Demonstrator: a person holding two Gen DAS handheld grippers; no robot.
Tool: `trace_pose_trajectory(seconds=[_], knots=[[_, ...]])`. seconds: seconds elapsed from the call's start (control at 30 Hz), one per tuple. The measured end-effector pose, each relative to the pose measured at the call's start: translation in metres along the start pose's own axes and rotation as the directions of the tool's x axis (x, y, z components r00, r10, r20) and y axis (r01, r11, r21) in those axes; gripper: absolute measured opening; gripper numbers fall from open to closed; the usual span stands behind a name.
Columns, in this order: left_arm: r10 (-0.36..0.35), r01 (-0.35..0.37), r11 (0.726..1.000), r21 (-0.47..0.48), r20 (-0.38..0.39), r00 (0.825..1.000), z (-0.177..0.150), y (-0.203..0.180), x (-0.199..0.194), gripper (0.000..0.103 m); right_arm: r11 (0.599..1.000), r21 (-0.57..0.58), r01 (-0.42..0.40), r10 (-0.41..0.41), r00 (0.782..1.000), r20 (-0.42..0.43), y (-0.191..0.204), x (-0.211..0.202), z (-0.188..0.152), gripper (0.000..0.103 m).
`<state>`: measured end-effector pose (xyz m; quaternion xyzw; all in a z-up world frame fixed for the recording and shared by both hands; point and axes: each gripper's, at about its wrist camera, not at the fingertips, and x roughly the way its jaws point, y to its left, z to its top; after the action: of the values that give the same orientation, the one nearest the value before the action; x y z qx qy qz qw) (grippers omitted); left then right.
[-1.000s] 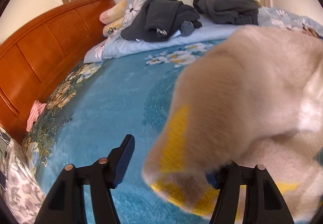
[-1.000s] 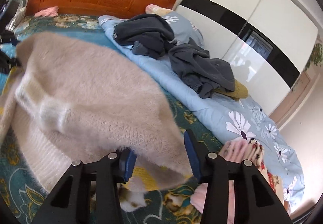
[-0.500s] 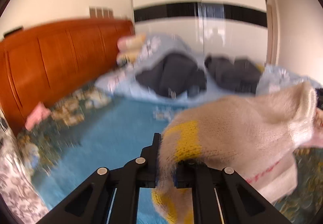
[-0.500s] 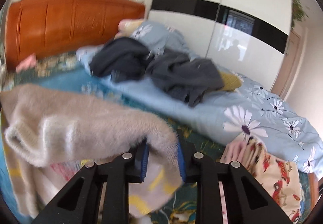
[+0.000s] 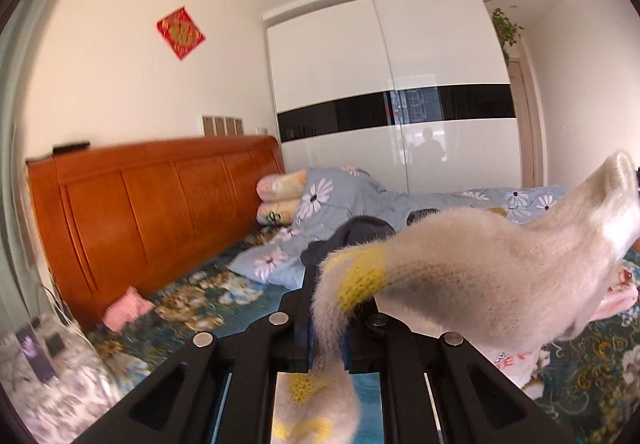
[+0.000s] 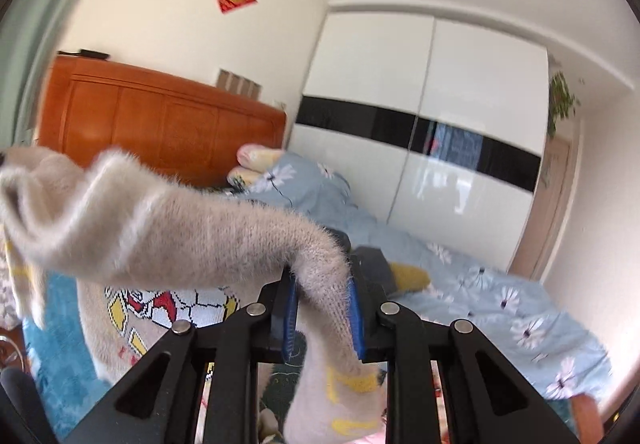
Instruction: Fold clothes
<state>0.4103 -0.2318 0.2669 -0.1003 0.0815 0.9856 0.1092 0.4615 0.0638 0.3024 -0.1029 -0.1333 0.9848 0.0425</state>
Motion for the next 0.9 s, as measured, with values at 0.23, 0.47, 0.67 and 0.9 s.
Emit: trace_pose_trajectory(seconds=[0.23,0.47,0.67,0.9], knots=[[-0.061,0.061,0.998,0.012,-0.03,0.998,0.053,0.029,-0.003,0.01,0.991,-0.004,-0.134,0.134,0.989,0.061,0.002,-0.061,0.032,0.022],[-0.041,0.066,0.996,0.06,-0.358,0.933,-0.009,0.001,0.154,0.01,0.968,0.113,-0.224,0.238,0.961,-0.138,-0.004,0.03,0.012,0.022],[-0.065,0.065,0.998,-0.023,-0.628,0.775,-0.129,-0.018,0.264,0.01,0.944,0.255,-0.21,0.308,0.839,-0.448,0.012,0.163,-0.093,0.022],[-0.089,0.029,0.995,-0.101,-0.673,0.734,-0.159,-0.012,0.325,0.01,0.941,0.287,-0.177,0.308,0.799,-0.516,0.014,0.22,-0.142,0.022]])
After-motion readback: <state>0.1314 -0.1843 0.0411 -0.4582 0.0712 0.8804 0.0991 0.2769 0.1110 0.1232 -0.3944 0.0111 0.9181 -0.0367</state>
